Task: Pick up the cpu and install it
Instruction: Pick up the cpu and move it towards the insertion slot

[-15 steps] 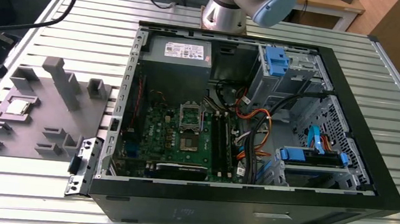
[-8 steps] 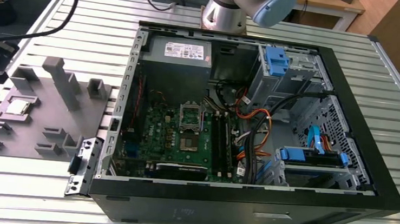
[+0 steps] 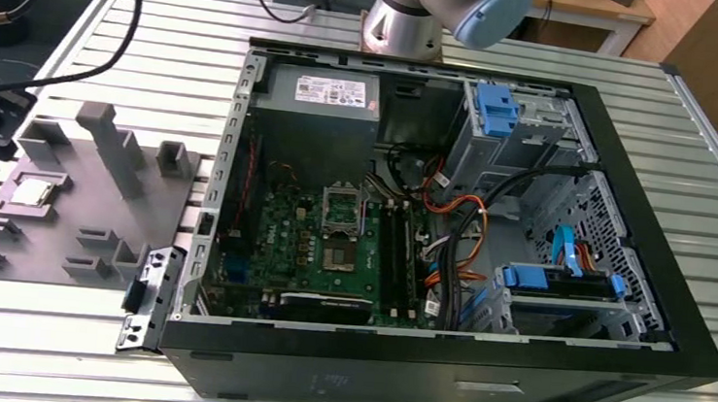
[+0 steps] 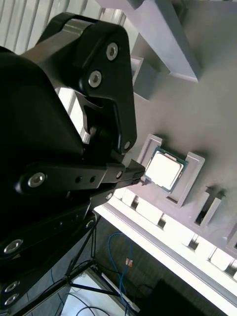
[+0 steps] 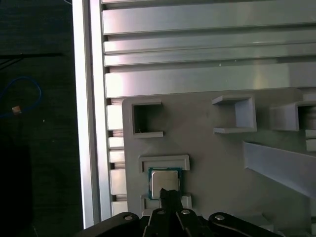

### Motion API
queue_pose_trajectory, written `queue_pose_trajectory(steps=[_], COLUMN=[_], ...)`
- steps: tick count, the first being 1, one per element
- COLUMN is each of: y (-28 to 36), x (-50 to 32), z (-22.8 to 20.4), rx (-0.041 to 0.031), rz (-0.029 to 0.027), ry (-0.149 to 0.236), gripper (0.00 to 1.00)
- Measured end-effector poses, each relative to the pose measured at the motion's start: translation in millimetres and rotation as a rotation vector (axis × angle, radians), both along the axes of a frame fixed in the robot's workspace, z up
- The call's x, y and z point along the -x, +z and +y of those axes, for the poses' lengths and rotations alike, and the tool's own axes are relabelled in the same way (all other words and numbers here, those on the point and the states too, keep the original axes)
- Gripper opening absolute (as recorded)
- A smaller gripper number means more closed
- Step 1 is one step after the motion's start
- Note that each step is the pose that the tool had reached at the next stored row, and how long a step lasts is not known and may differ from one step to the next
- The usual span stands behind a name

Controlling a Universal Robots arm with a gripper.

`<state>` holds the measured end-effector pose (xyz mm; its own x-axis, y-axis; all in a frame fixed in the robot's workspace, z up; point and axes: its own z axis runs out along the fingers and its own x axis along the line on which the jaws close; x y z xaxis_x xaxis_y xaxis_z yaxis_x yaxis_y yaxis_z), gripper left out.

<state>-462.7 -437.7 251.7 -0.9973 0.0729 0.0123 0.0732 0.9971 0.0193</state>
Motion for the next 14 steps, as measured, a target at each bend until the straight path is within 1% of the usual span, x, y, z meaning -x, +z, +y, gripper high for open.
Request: queue_pose_trajectory(steps=[14], y=[-25.4], x=[3.7], z=[-4.2], rx=[0.0], rz=[-0.0001], ry=[0.002], gripper=[0.11])
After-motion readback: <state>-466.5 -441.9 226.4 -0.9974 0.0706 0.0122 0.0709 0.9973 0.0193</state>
